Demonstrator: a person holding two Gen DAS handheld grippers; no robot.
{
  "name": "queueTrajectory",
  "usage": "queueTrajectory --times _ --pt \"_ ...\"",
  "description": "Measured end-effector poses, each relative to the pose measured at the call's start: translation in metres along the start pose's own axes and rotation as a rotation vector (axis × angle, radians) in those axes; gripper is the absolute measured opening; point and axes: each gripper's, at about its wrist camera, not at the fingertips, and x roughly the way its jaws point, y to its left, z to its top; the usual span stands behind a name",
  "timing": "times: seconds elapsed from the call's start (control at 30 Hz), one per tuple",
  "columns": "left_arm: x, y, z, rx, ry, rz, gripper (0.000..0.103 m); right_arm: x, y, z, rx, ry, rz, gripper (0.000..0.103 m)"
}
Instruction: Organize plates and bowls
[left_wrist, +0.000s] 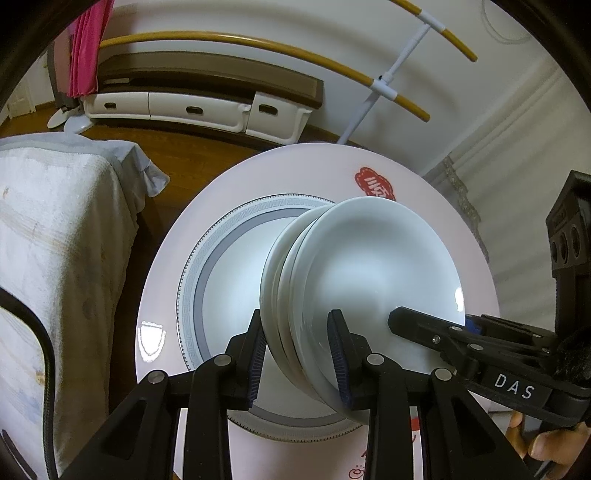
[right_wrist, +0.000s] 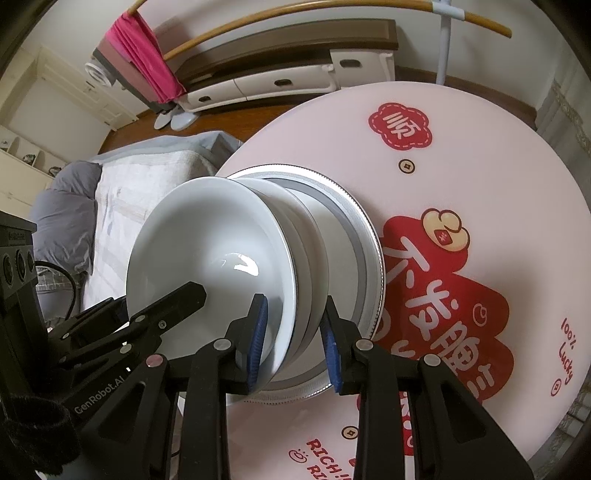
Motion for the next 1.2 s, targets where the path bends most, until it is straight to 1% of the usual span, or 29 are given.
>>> queueTrajectory --times 0.23,0.3,0.33,0.37,0.4,0.43,0.6,0.73,0.77,0.87,0.9,0.97,1.0,1.1,1.17,1.2 --pt "-0.001 0.0 0.003 -0.016 0.001 -0.006 0.029 -0.001 0.003 0.004 0.003 0.0 -0.011 0.031" --pt "-0.003 0.0 0.002 -0.017 -0.009 -0.01 0.032 -0.001 0.003 0.002 0.006 -0.002 -0.007 0.032" --pt "-0.004 -0.001 0.003 -0.017 -0.016 -0.013 0.036 -0.001 0.004 0.003 0.008 -0.003 -0.004 0.032" --pt "-0.005 0.0 0.002 -0.018 -0.022 -0.013 0.044 -0.002 0.004 0.004 0.008 -0.004 0.002 0.034" --pt "-0.007 0.0 0.001 -0.019 -0.035 -0.009 0.049 -0.003 0.004 0.005 0.009 -0.006 0.003 0.034" --pt "-0.008 0.001 0.0 -0.018 -0.044 -0.006 0.056 -0.004 0.005 0.003 0.009 -0.009 0.003 0.034" --pt "-0.015 0.004 -0.008 -0.026 -0.064 -0.01 0.058 -0.012 0.003 0.005 0.015 -0.027 0.017 0.037" --pt "-0.024 0.003 -0.02 -0.018 -0.09 -0.02 0.06 -0.028 0.0 -0.002 0.021 -0.069 0.031 0.045" --pt "-0.029 0.002 -0.025 -0.014 -0.101 -0.022 0.062 -0.032 -0.001 -0.004 0.025 -0.079 0.037 0.049" --pt "-0.046 -0.003 -0.043 0.016 -0.157 -0.031 0.071 -0.045 -0.004 -0.014 0.032 -0.122 0.039 0.054" --pt "-0.051 -0.005 -0.049 0.026 -0.177 -0.031 0.072 -0.05 -0.006 -0.018 0.034 -0.138 0.036 0.054" --pt "-0.065 -0.011 -0.065 0.06 -0.229 -0.031 0.079 -0.06 -0.008 -0.028 0.034 -0.171 0.013 0.059" --pt "-0.072 -0.016 -0.074 0.082 -0.259 -0.029 0.08 -0.067 -0.009 -0.035 0.028 -0.196 0.0 0.061" --pt "-0.091 -0.028 -0.099 0.132 -0.343 -0.024 0.088 -0.086 -0.014 -0.057 0.031 -0.27 -0.032 0.069" --pt "-0.103 -0.038 -0.118 0.174 -0.397 -0.03 0.095 -0.098 -0.019 -0.073 0.029 -0.322 -0.042 0.081" --pt "-0.108 -0.043 -0.129 0.194 -0.425 -0.035 0.096 -0.105 -0.021 -0.085 0.031 -0.35 -0.055 0.083"
